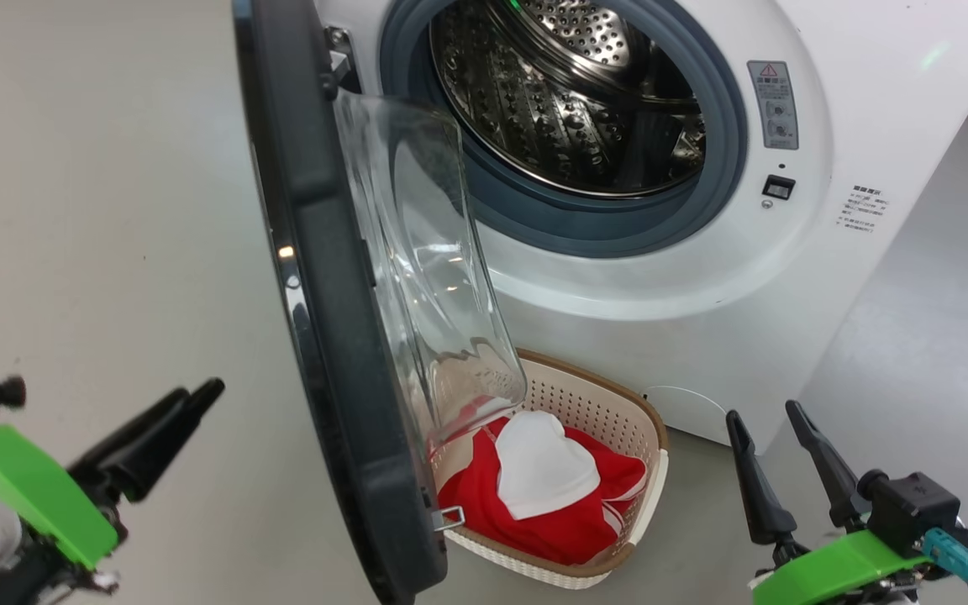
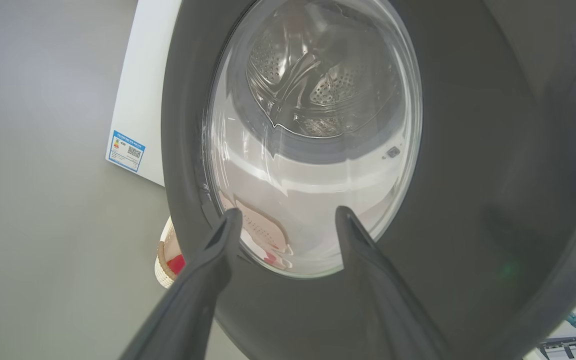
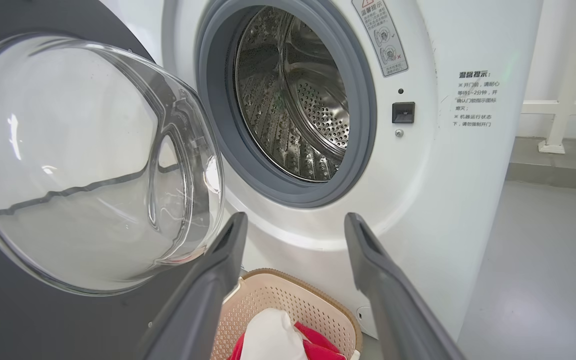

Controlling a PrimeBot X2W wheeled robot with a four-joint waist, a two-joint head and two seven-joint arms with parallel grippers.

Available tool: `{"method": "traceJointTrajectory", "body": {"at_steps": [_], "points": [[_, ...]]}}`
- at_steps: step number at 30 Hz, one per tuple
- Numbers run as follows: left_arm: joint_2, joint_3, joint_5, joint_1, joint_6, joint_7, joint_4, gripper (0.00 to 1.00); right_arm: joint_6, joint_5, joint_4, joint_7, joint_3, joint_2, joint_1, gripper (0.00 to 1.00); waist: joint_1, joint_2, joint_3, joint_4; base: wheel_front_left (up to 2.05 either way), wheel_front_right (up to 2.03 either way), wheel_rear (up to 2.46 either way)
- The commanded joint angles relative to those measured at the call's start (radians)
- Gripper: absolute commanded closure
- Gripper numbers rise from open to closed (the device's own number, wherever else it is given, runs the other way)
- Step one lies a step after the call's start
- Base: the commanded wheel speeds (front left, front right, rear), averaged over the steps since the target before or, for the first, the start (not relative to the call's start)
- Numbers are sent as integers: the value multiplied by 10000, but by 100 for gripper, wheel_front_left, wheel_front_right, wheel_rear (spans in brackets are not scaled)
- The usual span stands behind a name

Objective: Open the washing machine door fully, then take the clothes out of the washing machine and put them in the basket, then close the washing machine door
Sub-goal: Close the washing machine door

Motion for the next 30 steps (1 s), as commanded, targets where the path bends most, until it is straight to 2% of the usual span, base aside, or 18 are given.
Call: {"method": "traceJointTrajectory", "body": {"at_steps": [1, 13, 30], "points": [[456, 361, 93, -97, -67, -228, -133, 0, 63, 131, -257, -65, 317, 1, 32, 0, -1, -1, -27, 52, 0, 0, 0], [-8, 0, 160, 1082, -67, -2088, 649, 0, 63, 140, -174, -65, 406, 1, 158, 0, -1, -1, -161, 199, 0, 0, 0], [-664, -621, 1272, 1518, -67, -5257, 2542, 0, 63, 1, -128, -65, 346, 1, 176, 0, -1, -1, 54, 174, 0, 0, 0]]}}
